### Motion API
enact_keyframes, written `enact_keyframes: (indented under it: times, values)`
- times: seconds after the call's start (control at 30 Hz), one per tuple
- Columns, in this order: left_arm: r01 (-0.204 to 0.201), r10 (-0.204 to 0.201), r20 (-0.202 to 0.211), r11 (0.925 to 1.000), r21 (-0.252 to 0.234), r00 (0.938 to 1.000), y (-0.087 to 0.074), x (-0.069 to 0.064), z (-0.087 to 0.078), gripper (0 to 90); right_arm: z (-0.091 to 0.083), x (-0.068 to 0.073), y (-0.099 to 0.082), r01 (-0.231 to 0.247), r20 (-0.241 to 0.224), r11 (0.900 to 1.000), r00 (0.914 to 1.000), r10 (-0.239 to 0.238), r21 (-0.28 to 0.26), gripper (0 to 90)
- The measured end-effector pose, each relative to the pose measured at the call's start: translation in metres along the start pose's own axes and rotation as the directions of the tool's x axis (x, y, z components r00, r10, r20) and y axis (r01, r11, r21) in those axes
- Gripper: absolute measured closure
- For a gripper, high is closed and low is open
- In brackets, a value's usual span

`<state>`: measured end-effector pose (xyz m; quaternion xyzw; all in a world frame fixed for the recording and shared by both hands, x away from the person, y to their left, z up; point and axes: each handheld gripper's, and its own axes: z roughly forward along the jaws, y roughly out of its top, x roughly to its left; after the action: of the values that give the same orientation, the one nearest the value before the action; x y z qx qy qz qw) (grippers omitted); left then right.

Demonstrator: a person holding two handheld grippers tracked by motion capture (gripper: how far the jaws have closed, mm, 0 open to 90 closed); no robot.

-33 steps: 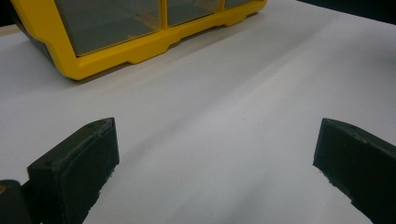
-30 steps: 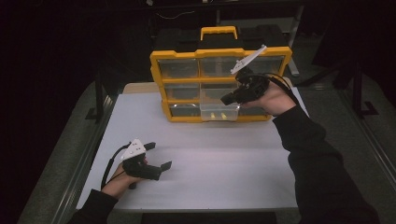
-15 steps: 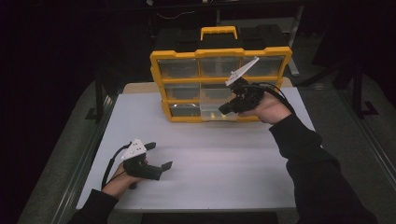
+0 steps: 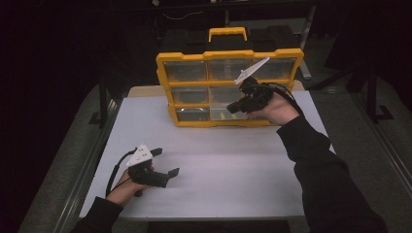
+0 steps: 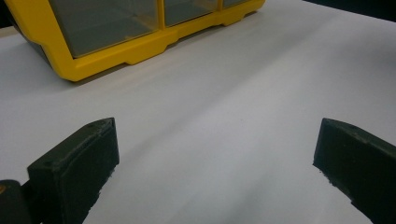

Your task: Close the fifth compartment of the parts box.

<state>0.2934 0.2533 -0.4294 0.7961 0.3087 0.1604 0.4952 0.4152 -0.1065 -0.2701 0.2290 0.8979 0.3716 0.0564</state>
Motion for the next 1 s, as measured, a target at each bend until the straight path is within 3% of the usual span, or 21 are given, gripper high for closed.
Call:
enact_keyframes:
  times: [0.63,0.73,1.0]
  values:
    - [0.007,-0.007,0.002,1.0000,0.002,1.0000,0.002,-0.001,0.004,0.0,0.010,-0.023,0.013,-0.041,0.065,0.9986,0.9969,0.043,-0.032,88.8]
    - [0.007,-0.007,0.002,1.0000,0.004,1.0000,0.002,0.000,0.004,0.0,0.013,-0.029,0.016,-0.052,0.109,0.9979,0.9924,0.056,-0.038,88.9]
    - [0.009,-0.009,0.001,1.0000,0.004,1.0000,0.001,0.000,0.003,0.0,0.018,-0.039,0.017,-0.068,0.144,0.9951,0.9864,0.078,-0.071,88.9]
